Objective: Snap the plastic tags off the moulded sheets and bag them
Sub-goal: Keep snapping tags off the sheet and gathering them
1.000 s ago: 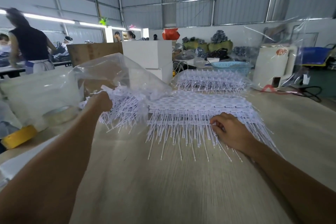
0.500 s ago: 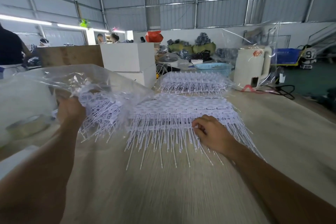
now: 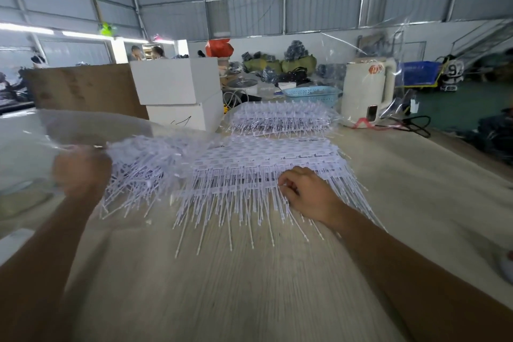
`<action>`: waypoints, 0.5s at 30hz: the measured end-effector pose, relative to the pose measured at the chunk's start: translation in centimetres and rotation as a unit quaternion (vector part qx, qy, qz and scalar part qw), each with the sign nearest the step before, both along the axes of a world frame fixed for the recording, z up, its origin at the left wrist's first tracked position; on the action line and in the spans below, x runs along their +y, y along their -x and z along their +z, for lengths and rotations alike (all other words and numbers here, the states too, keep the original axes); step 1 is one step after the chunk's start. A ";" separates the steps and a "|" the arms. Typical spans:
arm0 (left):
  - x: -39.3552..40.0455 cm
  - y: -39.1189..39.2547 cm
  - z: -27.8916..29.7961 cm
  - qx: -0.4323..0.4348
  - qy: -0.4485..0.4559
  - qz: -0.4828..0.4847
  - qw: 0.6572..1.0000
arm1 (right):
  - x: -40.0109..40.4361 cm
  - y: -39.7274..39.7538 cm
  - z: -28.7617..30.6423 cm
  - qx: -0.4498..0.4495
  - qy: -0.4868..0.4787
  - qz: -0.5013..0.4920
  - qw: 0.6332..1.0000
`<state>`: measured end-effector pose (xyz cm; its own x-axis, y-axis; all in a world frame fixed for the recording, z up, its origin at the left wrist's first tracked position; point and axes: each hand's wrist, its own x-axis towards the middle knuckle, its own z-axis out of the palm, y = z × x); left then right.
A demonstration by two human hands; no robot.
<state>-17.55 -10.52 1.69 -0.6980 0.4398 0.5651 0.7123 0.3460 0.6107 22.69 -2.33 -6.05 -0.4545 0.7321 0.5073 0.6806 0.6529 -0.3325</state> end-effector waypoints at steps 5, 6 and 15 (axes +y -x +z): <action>-3.2 -4.9 -2.0 0.366 -0.140 -0.222 0.893 | -0.6 0.0 0.4 -0.001 -0.004 0.002 1.000; -3.9 -6.5 -2.1 0.429 -0.144 -0.290 0.843 | -0.6 -0.1 0.5 0.004 -0.001 0.003 1.000; 3.5 -20.2 1.3 0.378 0.052 -0.372 0.846 | 0.4 -1.9 4.2 0.190 0.020 -0.103 0.976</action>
<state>2.69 -7.00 2.99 0.3373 0.6733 0.6579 0.9303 -0.3455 -0.1233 24.62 -1.89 -1.89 -0.0794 0.8111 0.5795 0.6187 0.4960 -0.6093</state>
